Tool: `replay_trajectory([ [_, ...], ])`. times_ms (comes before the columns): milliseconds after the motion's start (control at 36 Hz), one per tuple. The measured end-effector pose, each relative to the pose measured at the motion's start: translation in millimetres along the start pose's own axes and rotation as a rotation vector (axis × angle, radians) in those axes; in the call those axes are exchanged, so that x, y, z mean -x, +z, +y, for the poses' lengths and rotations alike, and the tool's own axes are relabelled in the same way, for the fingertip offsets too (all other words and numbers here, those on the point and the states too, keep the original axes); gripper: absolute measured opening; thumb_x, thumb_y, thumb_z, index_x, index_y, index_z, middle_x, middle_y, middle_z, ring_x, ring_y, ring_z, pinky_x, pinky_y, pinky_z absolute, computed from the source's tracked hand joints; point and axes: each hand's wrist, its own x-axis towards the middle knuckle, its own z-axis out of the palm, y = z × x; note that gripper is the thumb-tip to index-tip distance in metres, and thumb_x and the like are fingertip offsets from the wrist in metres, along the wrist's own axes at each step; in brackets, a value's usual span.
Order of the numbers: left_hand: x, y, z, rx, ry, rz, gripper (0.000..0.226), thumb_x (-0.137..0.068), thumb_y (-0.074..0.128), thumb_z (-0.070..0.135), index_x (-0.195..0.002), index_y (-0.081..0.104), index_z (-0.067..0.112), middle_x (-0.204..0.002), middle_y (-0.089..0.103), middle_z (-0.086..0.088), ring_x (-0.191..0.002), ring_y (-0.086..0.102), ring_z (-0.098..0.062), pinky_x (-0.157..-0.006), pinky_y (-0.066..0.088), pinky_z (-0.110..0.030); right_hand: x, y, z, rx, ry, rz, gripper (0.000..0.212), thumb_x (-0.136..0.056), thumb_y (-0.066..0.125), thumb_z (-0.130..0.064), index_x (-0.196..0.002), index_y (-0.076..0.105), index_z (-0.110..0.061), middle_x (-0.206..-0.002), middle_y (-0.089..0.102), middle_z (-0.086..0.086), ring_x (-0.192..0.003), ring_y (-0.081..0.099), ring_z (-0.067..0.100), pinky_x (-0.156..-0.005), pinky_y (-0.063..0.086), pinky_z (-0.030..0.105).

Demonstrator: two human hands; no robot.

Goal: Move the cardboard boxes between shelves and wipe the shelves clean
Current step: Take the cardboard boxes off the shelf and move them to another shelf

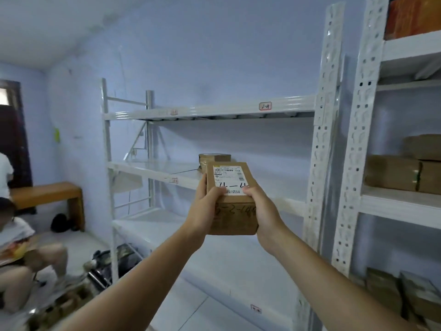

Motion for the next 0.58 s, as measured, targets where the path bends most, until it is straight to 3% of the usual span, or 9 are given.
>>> replay_trajectory([
  [167, -60.2, -48.9, -23.2, -0.051, 0.001, 0.048, 0.034, -0.101, 0.05, 0.021, -0.124, 0.06, 0.043, -0.11, 0.075, 0.009, -0.105, 0.072, -0.021, -0.086, 0.058, -0.04, -74.0, 39.7, 38.2, -0.021, 0.023, -0.054, 0.029, -0.102, 0.048, -0.033, -0.121, 0.067, -0.044, -0.111, 0.076, -0.004, -0.098, 0.075, 0.02, -0.084, 0.062, 0.045],
  [333, -144.4, -78.3, -35.5, -0.109, -0.025, 0.08, 0.026, -0.099, 0.051, 0.026, -0.118, 0.064, 0.04, -0.113, 0.074, 0.002, -0.108, 0.07, -0.028, -0.1, 0.053, -0.058, -163.9, 59.3, 51.7, 0.009, 0.031, -0.054, 0.025, -0.1, 0.052, -0.037, -0.119, 0.067, -0.043, -0.108, 0.077, -0.003, -0.093, 0.075, 0.017, -0.073, 0.06, 0.036],
  [472, -211.9, -93.7, -49.3, -0.08, -0.03, 0.13, 0.037, -0.094, 0.058, 0.038, -0.131, 0.054, 0.038, -0.115, 0.073, -0.001, -0.105, 0.071, -0.026, -0.096, 0.057, -0.054, -234.2, 68.1, 60.2, 0.031, 0.014, -0.057, 0.023, -0.099, 0.052, -0.042, -0.118, 0.065, -0.044, -0.109, 0.076, -0.002, -0.099, 0.074, 0.022, -0.081, 0.062, 0.042],
  [583, -267.2, -101.1, -60.2, -0.045, -0.048, 0.164, 0.043, -0.092, 0.063, 0.041, -0.131, 0.048, 0.034, -0.114, 0.071, -0.001, -0.102, 0.072, -0.024, -0.092, 0.058, -0.052, -287.0, 69.4, 70.5, 0.064, 0.023, -0.034, 0.03, -0.097, 0.052, -0.048, -0.124, 0.063, -0.038, -0.108, 0.077, 0.0, -0.098, 0.074, 0.022, -0.087, 0.062, 0.045],
])
